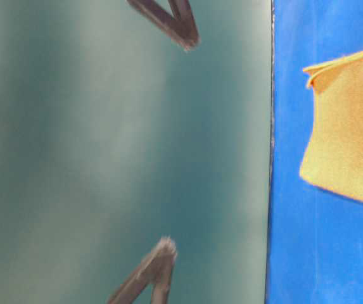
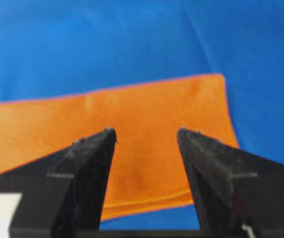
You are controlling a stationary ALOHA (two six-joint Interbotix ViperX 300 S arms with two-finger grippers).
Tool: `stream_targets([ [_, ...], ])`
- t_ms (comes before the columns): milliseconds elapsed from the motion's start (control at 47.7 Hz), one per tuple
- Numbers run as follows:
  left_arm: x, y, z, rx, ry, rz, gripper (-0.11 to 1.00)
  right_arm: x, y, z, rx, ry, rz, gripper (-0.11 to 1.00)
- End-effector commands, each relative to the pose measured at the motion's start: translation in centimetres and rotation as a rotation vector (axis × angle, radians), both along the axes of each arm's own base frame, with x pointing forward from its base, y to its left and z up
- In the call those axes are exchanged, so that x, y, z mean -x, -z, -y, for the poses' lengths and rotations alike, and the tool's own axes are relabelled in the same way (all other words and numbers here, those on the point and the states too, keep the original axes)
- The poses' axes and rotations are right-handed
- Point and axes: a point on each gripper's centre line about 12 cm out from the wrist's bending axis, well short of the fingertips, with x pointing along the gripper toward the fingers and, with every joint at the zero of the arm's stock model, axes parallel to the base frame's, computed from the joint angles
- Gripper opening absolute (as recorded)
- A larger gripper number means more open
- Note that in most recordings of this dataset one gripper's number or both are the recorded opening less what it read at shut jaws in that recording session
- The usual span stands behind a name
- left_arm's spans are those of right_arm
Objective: Fold the orange towel.
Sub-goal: 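Lay the towel down vertically, release, and open both grippers, then move both grippers to the top corners of the strip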
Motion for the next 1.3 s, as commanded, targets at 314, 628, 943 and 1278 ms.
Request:
stream_targets([
  [314,1.4,0.1,-0.1,-0.003,-0.011,0.077,0.53,1.2,0.3,-0.8,-0.020,-0.032,0.104,0.58],
  [628,-0.5,0.2,-1.3,-0.004,-0.045,0.060,0.53,0.8,0.3,1.6,-0.033,0.059,0.095,0.59],
  [943,-4.5,3.0,-6.9,0.011,-0.186,-0.043,0.81,-1.6,3.7,7.2,-0.080,0.229,-0.079,0.63],
  [1278,-8.1,9.5,-11.4,0.048,-0.271,-0.185,0.88,-4.4,9.4,10.0,-0.140,0.271,-0.241,0.65],
])
